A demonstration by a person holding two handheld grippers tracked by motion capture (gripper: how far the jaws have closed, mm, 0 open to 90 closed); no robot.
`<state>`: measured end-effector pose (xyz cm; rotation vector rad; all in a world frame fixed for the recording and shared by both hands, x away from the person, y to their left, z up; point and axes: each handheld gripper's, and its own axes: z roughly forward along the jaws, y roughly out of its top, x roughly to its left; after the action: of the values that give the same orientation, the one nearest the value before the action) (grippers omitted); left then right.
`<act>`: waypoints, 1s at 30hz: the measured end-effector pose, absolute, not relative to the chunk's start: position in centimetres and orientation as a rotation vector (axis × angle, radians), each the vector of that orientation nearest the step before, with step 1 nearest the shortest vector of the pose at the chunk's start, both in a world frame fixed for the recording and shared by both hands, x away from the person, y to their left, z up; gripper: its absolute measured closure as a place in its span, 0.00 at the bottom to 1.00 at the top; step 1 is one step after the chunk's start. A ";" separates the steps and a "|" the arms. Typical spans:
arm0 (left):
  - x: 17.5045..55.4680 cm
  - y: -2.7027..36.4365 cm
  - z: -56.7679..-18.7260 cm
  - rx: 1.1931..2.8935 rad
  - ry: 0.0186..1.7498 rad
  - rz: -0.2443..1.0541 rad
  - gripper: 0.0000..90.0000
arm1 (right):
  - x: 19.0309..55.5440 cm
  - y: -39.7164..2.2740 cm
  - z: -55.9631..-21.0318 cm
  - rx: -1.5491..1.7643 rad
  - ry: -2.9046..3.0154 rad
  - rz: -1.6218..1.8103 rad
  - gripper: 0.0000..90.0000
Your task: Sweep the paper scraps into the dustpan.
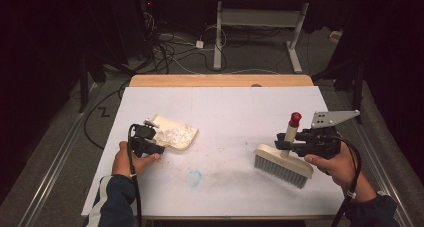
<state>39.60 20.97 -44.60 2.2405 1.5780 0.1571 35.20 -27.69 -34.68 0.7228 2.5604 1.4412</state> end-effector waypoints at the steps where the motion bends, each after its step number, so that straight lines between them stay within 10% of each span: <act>1: 39.5 21.2 -44.6 2.235 1.587 0.158 0.70 | 35.3 -27.8 -34.7 0.722 2.568 1.442 0.78; 30: 37.9 21.8 -44.2 2.140 1.670 0.187 0.66 | 38.5 -27.9 -35.8 0.757 2.628 1.192 0.74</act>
<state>37.92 21.82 -44.20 2.1401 1.6697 0.1871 38.52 -27.94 -35.84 0.7568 2.6276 1.1925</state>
